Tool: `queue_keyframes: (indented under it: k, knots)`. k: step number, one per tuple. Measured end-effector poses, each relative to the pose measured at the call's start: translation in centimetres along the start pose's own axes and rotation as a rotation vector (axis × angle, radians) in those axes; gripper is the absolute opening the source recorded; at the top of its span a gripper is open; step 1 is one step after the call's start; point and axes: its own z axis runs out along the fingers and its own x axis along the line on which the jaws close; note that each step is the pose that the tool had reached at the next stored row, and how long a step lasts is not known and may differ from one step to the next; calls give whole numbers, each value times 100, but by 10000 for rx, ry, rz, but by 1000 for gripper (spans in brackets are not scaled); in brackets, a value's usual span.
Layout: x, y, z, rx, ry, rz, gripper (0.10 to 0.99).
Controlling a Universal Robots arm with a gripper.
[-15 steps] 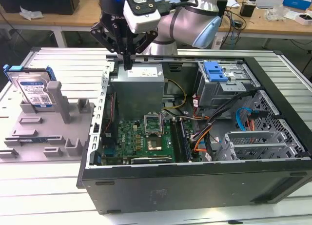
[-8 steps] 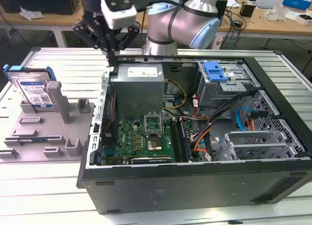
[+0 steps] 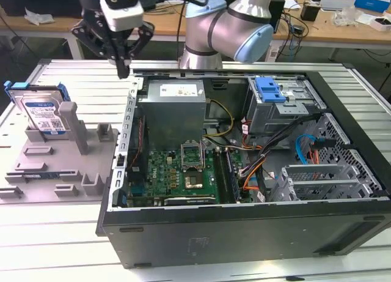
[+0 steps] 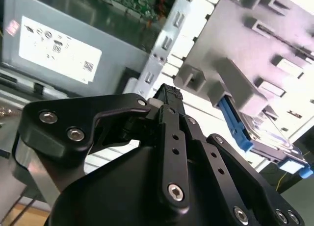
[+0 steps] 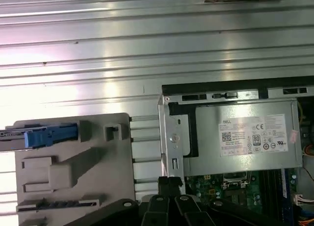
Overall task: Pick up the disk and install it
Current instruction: 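Reach for the disk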
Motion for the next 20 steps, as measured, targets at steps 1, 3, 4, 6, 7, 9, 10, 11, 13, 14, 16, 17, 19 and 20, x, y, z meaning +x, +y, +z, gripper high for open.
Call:
queue_keyframes:
  k: [1,3,4,6,7,9,10,11,13,14,16,17,19,20]
  knots:
    - [63,34,4,0,1,-2,106]
    - [144,70,7,2,4,-1,106]
    - [212,101,10,1,6,1,106]
    - [346,152,16,1,9,1,106]
    - [393,165,18,1,11,0,106]
    - [483,190,20,1,15,1,106]
    - [537,205,22,2,16,0,106]
    - [623,226,24,2,21,0,106]
    - [731,249,27,2,28,-2,106]
    - [837,268,30,3,39,2,106]
    - [954,282,35,4,56,1,106]
    - [1000,288,37,5,63,3,106]
    - [1118,301,42,7,84,1,106]
    - [1201,308,46,7,100,3,106]
